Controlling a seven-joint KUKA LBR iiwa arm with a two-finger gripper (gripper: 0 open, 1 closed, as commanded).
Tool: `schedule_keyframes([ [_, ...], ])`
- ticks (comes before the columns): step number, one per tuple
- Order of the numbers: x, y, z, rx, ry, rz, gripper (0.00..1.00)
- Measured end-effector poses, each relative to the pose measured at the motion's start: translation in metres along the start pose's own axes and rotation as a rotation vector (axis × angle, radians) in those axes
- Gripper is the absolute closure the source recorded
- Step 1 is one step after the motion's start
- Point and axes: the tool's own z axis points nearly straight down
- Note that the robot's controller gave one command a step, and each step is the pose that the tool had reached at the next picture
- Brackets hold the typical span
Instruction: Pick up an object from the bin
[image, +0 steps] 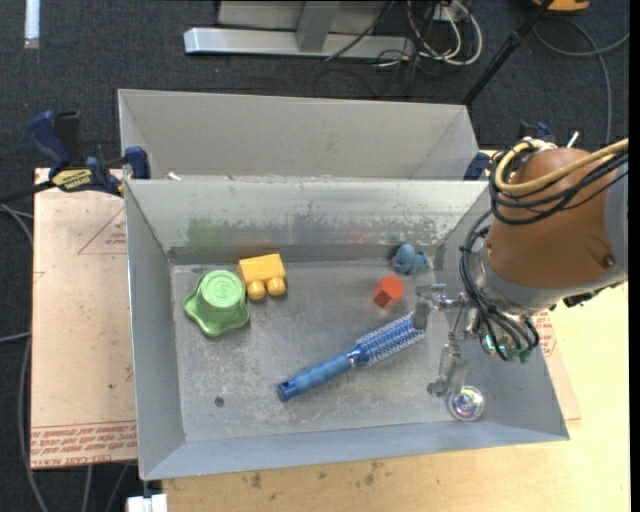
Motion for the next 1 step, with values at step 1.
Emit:
schedule_keyframes([
  [1, -0.0216, 0.0204, 0.1383, -0.002, -0.012, 0.137, 0.0],
])
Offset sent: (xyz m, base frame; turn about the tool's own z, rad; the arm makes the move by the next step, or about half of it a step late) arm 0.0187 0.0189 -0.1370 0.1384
